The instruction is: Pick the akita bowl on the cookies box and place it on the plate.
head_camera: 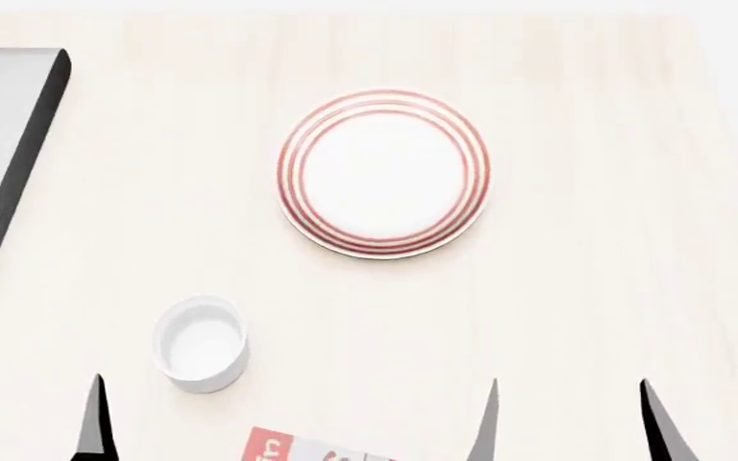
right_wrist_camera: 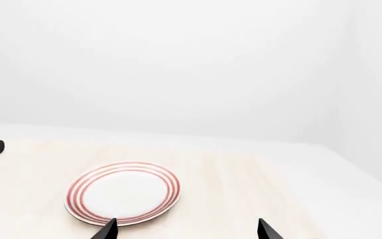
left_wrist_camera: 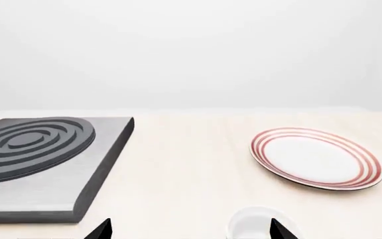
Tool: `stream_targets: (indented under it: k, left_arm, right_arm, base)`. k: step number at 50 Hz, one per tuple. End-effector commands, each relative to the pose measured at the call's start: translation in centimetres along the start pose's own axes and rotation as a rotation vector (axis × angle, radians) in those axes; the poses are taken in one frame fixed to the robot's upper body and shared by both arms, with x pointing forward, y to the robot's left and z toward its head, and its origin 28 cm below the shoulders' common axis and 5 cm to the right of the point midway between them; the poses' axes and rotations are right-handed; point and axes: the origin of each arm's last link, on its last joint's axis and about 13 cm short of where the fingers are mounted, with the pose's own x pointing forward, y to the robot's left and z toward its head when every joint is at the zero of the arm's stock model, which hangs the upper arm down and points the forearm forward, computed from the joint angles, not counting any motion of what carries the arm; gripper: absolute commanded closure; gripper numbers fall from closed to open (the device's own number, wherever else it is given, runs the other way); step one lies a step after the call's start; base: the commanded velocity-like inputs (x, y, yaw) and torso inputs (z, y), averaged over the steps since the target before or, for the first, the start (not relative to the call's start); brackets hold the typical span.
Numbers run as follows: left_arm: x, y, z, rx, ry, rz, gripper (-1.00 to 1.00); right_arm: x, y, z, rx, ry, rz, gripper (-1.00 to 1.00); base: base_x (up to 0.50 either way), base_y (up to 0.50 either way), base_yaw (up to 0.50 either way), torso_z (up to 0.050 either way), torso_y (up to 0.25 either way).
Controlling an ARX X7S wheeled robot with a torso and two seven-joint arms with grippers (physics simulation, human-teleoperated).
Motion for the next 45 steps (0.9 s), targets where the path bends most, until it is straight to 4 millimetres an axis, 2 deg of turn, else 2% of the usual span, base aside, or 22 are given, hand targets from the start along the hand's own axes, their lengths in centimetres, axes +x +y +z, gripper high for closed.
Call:
stream_targets:
  k: [1, 8, 16, 25, 34, 40, 45]
  left_arm:
    - [0.1, 0.0, 0.0, 0.013, -0.009, -0.007, -1.00]
    - [0.1, 0.1, 0.1, 0.007, -0.022, -0.008, -1.00]
    - [0.4, 0.0, 0.1, 0.010, 0.020, -0.025, -1.00]
    - [1.0, 0.1, 1.8, 0.002, 0.019, -0.097, -1.00]
    - [3.1, 0.5, 2.6, 0.024, 0.017, -0.144, -1.00]
    - [3.6, 0.6, 3.6, 0.033, -0.009, -0.175, -1.00]
    - [3.9, 0.8, 4.0, 0.018, -0.010, -0.187, -1.00]
  right_arm:
    - [0.2, -0.2, -0.3, -0.020, 0.015, -0.007, -1.00]
    - [0.2, -0.2, -0.3, -0.024, 0.013, -0.009, -1.00]
    - [0.2, -0.2, -0.3, -0.013, 0.022, 0.000, -1.00]
    - [0.6, -0.3, -0.1, -0.045, 0.073, 0.017, -1.00]
    - [0.6, -1.1, 2.6, -0.075, 0.108, 0.122, -1.00]
    - [0.5, -1.2, 3.7, -0.145, 0.135, 0.214, -1.00]
    - [0.8, -1.3, 5.5, -0.177, 0.142, 0.272, -1.00]
  base:
    - [0.00, 0.00, 0.00, 0.000, 0.000]
    - [0.00, 0.00, 0.00, 0.000, -0.192]
    - [0.00, 0.00, 0.00, 0.000, -0.005]
    - [0.00, 0.00, 0.00, 0.000, 0.000]
    - [0.00, 0.00, 0.00, 0.000, 0.000]
    - [0.00, 0.00, 0.00, 0.000, 0.000]
    - [0.00, 0.00, 0.00, 0.000, 0.000]
